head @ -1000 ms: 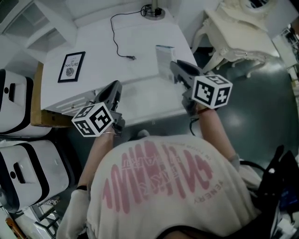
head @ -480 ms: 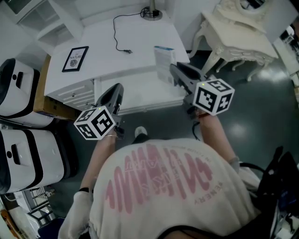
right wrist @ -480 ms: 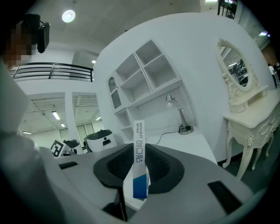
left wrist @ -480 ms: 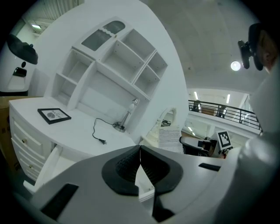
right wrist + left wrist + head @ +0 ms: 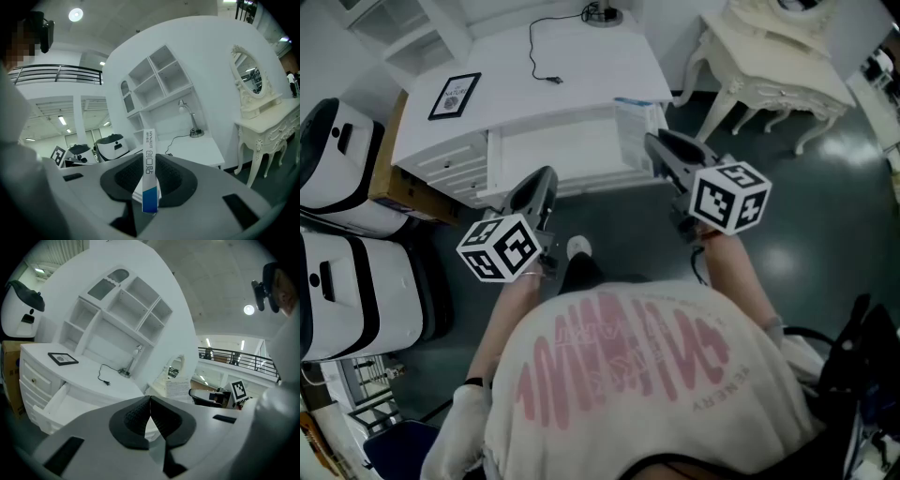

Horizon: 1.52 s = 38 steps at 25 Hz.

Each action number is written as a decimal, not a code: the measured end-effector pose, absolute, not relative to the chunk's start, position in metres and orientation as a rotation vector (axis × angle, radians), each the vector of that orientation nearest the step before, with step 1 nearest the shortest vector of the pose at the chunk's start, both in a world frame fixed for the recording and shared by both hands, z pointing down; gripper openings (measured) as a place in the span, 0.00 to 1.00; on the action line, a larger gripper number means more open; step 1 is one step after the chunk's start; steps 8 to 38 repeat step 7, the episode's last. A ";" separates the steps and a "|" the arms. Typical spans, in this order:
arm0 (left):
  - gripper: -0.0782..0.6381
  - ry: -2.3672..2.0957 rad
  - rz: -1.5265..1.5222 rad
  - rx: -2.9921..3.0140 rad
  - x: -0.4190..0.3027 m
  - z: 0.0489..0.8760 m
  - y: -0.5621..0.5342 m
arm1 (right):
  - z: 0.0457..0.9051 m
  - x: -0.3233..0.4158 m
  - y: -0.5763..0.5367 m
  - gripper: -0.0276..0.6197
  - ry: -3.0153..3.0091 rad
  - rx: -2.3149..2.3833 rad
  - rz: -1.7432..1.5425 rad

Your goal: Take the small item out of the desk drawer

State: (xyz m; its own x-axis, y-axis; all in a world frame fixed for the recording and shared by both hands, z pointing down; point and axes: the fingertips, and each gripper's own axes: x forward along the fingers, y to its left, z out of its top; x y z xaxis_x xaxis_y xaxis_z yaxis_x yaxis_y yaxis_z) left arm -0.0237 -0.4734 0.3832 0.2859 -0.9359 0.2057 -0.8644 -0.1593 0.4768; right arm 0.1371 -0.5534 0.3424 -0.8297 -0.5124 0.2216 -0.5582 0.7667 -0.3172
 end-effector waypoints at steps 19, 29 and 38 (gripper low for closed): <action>0.15 -1.594 -0.185 2.031 -0.002 0.392 -0.436 | 0.346 0.160 -0.515 0.19 -2.809 0.858 0.525; 0.15 -1.594 -0.185 2.031 -0.002 0.392 -0.436 | 0.346 0.160 -0.515 0.19 -2.809 0.858 0.525; 0.15 -1.594 -0.185 2.031 -0.002 0.392 -0.436 | 0.346 0.160 -0.515 0.19 -2.809 0.858 0.525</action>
